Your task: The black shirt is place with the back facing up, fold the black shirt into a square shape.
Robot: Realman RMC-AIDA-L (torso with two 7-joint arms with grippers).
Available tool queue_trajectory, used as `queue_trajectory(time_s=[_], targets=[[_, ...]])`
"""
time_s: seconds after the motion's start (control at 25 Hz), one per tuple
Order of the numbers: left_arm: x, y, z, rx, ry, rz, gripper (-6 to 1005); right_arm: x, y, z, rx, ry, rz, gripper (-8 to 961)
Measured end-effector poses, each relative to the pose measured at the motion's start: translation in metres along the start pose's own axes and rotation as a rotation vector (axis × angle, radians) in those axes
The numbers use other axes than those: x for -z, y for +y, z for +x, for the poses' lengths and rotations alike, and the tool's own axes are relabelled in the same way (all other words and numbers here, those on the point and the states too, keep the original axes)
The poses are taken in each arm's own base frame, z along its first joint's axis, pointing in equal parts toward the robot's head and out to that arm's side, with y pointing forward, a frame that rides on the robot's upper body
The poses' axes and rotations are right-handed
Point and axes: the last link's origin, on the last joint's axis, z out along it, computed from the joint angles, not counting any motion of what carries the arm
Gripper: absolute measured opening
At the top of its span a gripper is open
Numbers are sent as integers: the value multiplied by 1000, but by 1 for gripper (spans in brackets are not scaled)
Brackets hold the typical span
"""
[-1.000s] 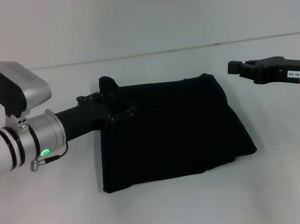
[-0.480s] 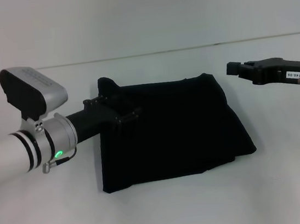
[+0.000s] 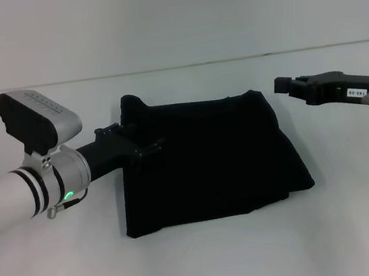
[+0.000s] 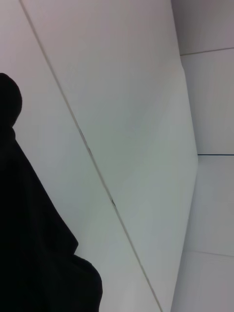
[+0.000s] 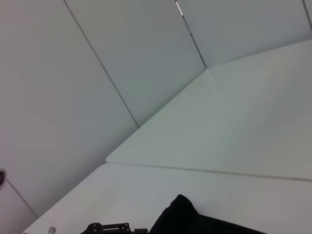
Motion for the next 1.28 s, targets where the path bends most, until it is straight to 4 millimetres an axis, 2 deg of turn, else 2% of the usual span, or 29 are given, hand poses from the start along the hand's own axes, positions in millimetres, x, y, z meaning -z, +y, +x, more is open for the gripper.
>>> queue_trajectory(time_s=[0.32,0.68,0.96,1.28], targets=[[1,1,1,8,10,-7,704,-1,1,1,3,-1,-1,10],[13,10,17,74,122,-126,704,1,-1,4,-5,2,6,10],[13,11,17,73,126,-136,706,1,-1,5,-6,3,6,9],[5,25,10,16,109,-164,707,1,-1,6,-8,5,7,9]])
